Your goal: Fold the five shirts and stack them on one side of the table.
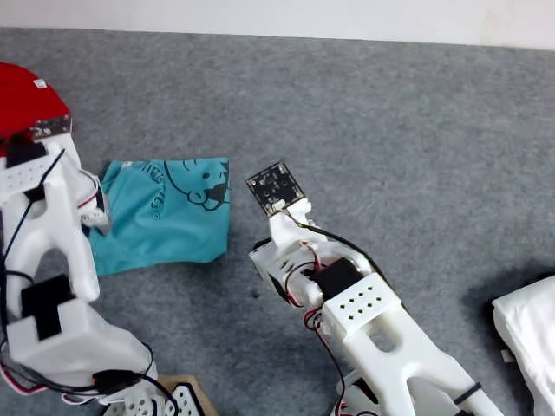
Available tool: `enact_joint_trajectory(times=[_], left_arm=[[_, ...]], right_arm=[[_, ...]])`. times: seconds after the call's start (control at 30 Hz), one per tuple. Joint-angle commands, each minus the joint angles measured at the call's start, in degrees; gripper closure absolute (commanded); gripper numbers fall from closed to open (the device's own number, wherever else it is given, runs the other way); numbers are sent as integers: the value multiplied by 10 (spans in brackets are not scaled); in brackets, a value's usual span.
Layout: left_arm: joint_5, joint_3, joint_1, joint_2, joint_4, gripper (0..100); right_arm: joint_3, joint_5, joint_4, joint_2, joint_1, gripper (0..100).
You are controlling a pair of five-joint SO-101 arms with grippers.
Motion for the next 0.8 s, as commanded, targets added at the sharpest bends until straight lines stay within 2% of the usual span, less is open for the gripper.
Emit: enact_joint_trajectory(times=[0.0,0.17,0.43,0.6,0.77], left_arm=[[-4,68,15,-77,5,896],[-4,136,10,-131,-4,896],[-5,227,-63,-168,-102,896],[-5,238,-80,-168,-116,896],[-2,196,-55,-169,-98,896]], right_arm=[[-3,-5,-10,-10,-3,992],[-3,-5,-10,-10,-3,992],[-3,-5,-10,-10,-3,992],[-2,-5,-10,-10,-3,992],[-2,-5,-10,-10,-3,992]])
